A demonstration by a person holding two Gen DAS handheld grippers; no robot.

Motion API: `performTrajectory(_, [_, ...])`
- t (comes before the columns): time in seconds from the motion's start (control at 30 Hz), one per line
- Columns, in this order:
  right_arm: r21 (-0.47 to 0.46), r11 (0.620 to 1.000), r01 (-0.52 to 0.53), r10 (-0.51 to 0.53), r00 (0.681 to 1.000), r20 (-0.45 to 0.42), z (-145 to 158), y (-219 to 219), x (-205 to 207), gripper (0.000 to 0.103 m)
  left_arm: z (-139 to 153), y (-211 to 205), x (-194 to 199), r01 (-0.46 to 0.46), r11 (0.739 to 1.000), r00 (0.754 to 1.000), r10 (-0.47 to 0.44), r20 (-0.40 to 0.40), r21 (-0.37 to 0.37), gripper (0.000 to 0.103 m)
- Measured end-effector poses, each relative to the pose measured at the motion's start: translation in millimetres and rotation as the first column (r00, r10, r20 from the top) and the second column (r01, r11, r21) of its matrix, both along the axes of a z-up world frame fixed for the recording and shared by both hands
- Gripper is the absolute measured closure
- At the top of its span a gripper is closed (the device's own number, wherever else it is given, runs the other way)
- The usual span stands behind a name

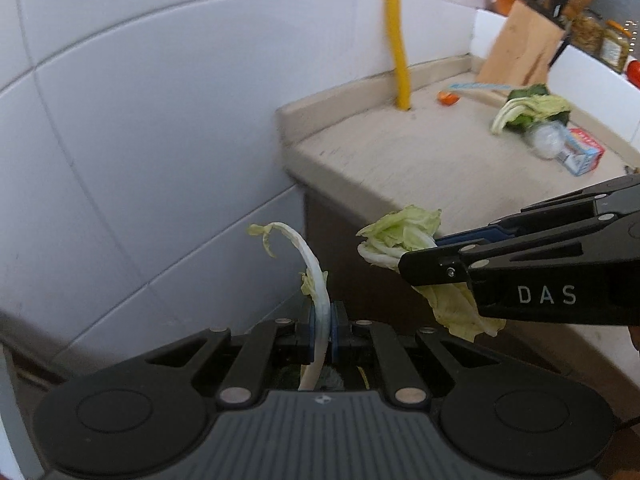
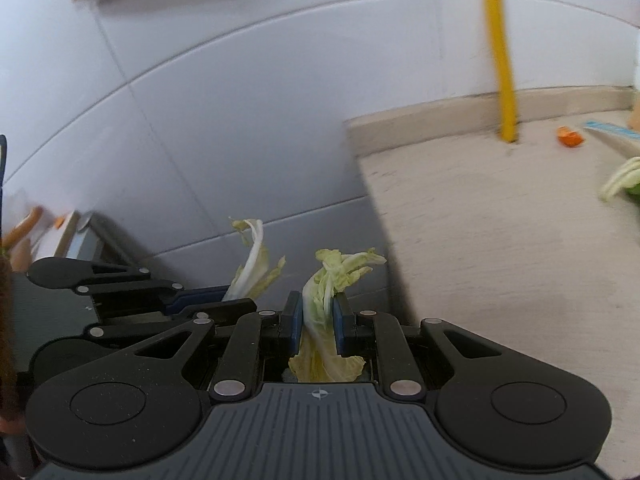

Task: Collect trash
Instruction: 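Carry both cabbage pieces in both tools toward the black bin, then lower both tools into the black bin and open them, dropping the cabbage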

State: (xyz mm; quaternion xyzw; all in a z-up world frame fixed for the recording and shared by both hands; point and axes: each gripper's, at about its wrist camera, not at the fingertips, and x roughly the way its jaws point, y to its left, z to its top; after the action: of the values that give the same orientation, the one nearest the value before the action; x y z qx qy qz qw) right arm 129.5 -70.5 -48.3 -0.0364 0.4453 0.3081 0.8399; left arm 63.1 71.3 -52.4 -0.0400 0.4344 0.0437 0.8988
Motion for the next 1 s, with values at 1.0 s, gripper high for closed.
performTrajectory(1.0, [-0.025, 0.997, -0.073, 0.065, 0.973, -0.221, -107.2, 55.1, 32.5, 0.075, -91.2, 37.7, 24.9, -0.164, 0.986, 0.946, 0.158, -0.282, 0.001, 0.081])
